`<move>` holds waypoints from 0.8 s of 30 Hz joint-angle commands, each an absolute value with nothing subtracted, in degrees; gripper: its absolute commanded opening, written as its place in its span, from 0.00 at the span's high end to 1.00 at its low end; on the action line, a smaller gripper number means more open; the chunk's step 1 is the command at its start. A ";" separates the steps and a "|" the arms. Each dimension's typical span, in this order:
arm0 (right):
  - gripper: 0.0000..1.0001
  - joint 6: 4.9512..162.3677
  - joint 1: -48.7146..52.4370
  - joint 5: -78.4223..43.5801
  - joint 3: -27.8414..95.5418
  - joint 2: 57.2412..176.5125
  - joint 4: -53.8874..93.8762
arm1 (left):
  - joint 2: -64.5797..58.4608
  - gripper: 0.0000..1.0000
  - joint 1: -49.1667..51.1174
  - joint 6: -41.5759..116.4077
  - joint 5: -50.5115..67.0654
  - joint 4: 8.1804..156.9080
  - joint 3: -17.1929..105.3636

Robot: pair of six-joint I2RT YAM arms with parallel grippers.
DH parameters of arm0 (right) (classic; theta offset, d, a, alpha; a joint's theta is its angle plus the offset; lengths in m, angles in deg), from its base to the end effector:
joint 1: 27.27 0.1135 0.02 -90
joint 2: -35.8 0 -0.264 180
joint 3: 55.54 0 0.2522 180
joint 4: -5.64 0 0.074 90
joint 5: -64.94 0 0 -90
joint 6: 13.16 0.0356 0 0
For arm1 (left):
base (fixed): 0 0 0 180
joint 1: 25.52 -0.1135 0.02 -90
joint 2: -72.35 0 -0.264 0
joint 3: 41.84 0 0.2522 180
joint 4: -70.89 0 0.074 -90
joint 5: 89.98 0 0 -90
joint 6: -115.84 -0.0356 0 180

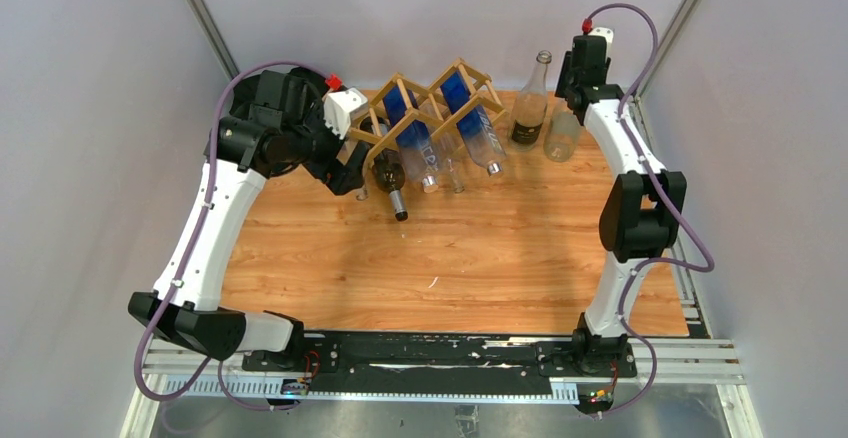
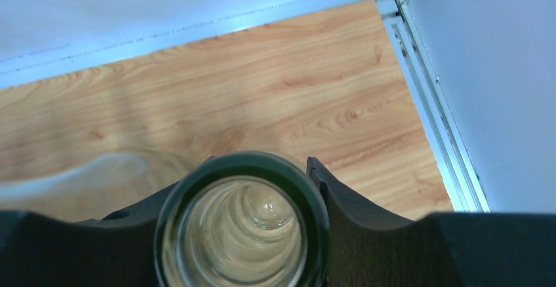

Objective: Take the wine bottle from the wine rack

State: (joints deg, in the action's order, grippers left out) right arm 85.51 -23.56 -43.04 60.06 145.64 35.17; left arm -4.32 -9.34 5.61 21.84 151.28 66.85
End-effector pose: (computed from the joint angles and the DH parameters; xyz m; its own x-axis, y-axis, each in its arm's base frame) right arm 0.4590 0.0187 0.3437 -0.3644 0.1201 -0.9235 0.2785 0.9603 0.0150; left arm 0.2307 -0.0807 0.4241 -0.5021 0.4799 -0.7194 0.7135 0.7000 -0.0310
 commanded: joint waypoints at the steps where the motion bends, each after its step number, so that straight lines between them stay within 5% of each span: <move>1: 1.00 83.06 -24.37 -42.26 63.68 146.12 22.14 | -4.64 0.00 -9.70 4.66 21.86 152.24 68.24; 10: 0.96 83.31 -24.37 -41.27 60.43 146.45 18.07 | -4.47 0.00 -9.70 4.81 21.90 152.30 68.20; 12: 0.74 83.83 -24.37 -40.89 59.16 145.70 18.15 | -4.45 0.00 -9.70 4.01 22.57 153.23 68.36; 13: 0.51 83.99 -24.37 -40.65 58.89 145.36 18.54 | -4.53 0.00 -9.70 3.63 23.08 154.00 68.60; 17: 0.12 84.52 -24.37 -40.01 58.69 143.30 21.24 | -4.38 0.00 -9.70 3.04 23.26 155.69 69.16; 24: 0.07 86.98 -24.37 -38.73 59.17 136.64 28.40 | -5.89 0.00 -10.06 -0.64 26.38 161.20 72.28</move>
State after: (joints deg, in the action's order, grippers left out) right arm 84.61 -23.67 -39.39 58.75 143.08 24.57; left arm -4.56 -9.36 2.81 23.04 155.63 68.51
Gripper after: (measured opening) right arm 0.922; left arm 0.997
